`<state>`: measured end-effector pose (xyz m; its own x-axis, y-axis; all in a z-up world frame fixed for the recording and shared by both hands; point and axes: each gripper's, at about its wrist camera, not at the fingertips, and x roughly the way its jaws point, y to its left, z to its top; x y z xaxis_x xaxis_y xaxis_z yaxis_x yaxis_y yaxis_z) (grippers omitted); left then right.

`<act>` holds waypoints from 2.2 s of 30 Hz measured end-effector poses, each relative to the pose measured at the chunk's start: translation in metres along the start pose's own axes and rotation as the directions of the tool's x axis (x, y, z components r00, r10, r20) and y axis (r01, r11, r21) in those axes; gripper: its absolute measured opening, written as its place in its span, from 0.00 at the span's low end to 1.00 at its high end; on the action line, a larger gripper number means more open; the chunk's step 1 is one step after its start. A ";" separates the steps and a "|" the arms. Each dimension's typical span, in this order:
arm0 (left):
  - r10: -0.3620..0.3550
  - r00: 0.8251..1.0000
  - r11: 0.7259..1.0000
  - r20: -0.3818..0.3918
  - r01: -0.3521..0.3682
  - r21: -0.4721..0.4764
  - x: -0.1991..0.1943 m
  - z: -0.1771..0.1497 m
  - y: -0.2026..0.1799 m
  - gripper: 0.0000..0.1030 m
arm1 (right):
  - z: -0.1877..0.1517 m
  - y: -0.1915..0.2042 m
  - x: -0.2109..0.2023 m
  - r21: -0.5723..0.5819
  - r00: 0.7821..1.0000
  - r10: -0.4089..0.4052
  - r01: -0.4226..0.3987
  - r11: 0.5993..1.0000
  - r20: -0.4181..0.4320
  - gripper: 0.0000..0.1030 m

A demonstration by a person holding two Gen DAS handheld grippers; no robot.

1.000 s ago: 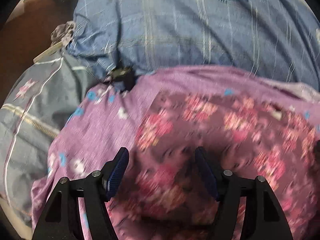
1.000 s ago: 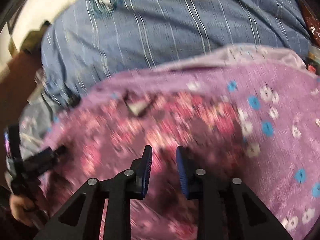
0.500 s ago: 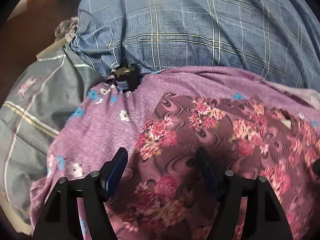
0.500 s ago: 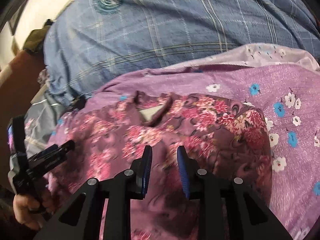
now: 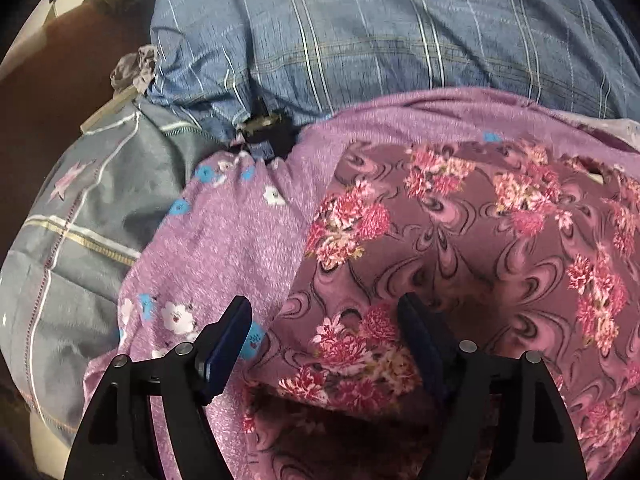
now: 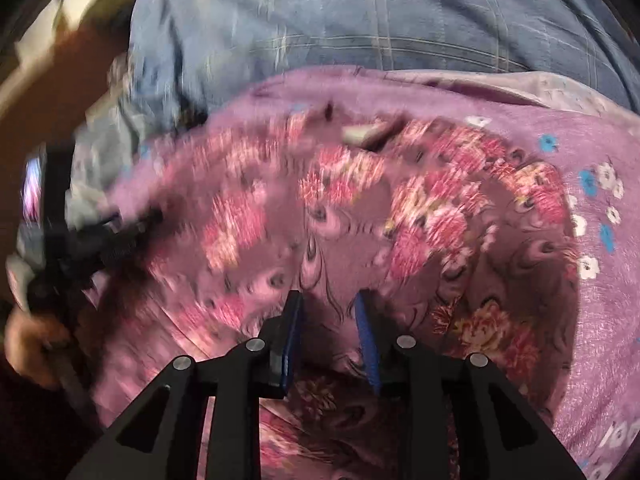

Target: Fold small clothes

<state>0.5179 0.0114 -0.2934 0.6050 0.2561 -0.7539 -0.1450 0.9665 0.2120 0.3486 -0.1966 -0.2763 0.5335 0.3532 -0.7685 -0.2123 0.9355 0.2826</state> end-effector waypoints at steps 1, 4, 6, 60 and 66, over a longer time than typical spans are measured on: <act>-0.010 1.000 1.000 0.006 0.010 -0.004 -0.003 0.000 0.002 0.74 | 0.002 0.000 -0.003 0.011 1.000 0.011 -0.011 1.000 -0.002 0.29; 0.026 0.999 1.000 0.044 -0.025 -0.015 -0.023 -0.009 0.013 0.74 | 0.004 -0.002 -0.023 0.064 0.997 0.056 -0.059 0.996 0.050 0.29; 0.057 0.996 0.998 0.072 -0.056 -0.023 -0.041 -0.018 0.023 0.74 | 0.004 0.000 -0.045 0.069 0.994 0.048 -0.055 0.996 0.098 0.33; -0.610 0.791 0.777 -0.055 0.583 -0.240 -0.127 -0.264 0.114 0.05 | -0.267 -0.027 -0.082 0.330 0.925 0.268 -0.173 0.928 -0.270 0.62; -0.635 0.771 0.754 -0.048 0.605 -0.255 -0.134 -0.267 0.125 0.05 | -0.293 -0.045 -0.044 0.405 0.906 0.241 -0.086 0.910 -0.349 0.54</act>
<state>0.2094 0.1031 -0.3320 0.5206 -0.4152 -0.7460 0.0573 0.8888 -0.4547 0.0949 -0.2577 -0.4234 0.1464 0.5407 -0.8284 0.0928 0.8262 0.5556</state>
